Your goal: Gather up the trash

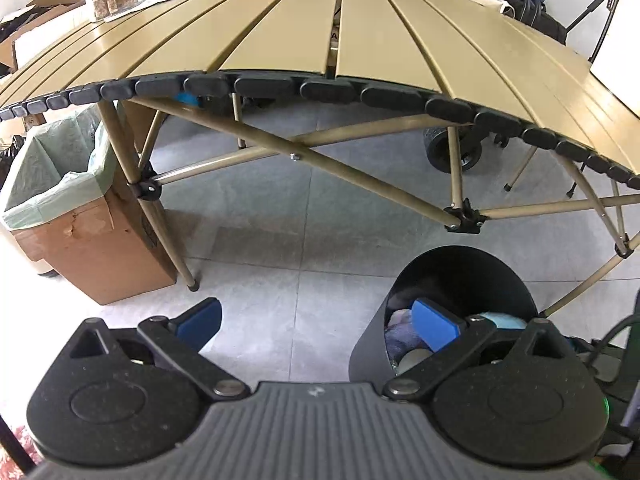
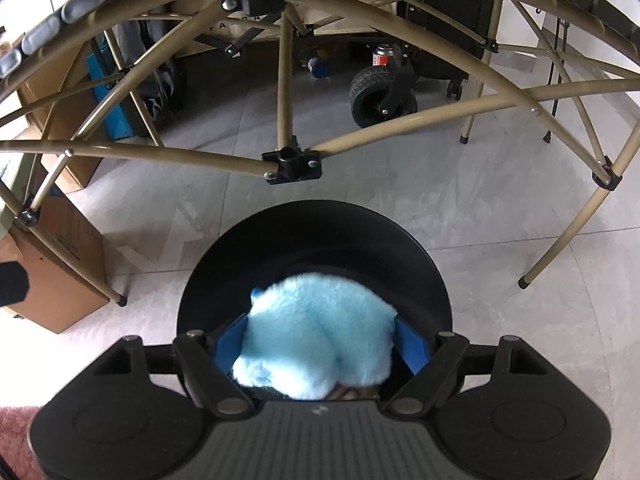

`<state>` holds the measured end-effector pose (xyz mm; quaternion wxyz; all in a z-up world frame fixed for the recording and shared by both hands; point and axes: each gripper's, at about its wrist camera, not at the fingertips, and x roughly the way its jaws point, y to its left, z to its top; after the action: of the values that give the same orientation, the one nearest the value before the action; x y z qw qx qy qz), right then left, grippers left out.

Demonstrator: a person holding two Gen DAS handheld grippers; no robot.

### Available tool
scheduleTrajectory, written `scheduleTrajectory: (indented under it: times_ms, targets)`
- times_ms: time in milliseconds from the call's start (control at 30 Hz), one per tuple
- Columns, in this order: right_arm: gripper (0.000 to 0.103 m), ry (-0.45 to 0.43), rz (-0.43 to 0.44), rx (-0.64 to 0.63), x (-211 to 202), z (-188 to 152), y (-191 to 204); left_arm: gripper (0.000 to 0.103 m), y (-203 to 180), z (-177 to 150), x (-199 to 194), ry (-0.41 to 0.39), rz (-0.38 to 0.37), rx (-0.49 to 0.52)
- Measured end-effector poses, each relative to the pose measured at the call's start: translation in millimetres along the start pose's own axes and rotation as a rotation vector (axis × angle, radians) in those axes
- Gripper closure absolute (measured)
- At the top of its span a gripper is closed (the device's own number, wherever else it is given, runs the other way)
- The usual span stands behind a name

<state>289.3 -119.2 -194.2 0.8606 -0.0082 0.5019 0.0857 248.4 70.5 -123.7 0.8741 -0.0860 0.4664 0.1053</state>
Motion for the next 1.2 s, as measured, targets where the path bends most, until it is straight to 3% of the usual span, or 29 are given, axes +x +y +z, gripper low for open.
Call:
scheduleTrajectory:
  times_ms: [100,500,700,933,1200]
  targets:
    - [0.0,0.012,0.022,-0.006,3.1,-0.7,0.7,0.0,0.0,-0.6,-0.6,0.003,-0.003,-0.003]
    - [0.0,0.013,0.044,-0.053,1.0,-3.5,3.2,0.0,-3.6,-1.3,-0.1,0.0,-0.018,-0.004]
    - [0.0,-0.019,0.053,-0.053,-18.1,-6.7,-4.8,0.0,-7.5,-2.2,-14.6,-0.049,-0.024,-0.005]
    - [0.0,-0.097,0.097,-0.04,-71.8,-18.3,-19.2,0.0,0.4,-17.8,-57.3,-0.135,-0.068,0.009]
    - [0.0,-0.252,0.14,-0.076,-170.9,-57.4,-28.3,0.0,20.5,-49.3,-126.3,-0.276,-0.152,0.036]
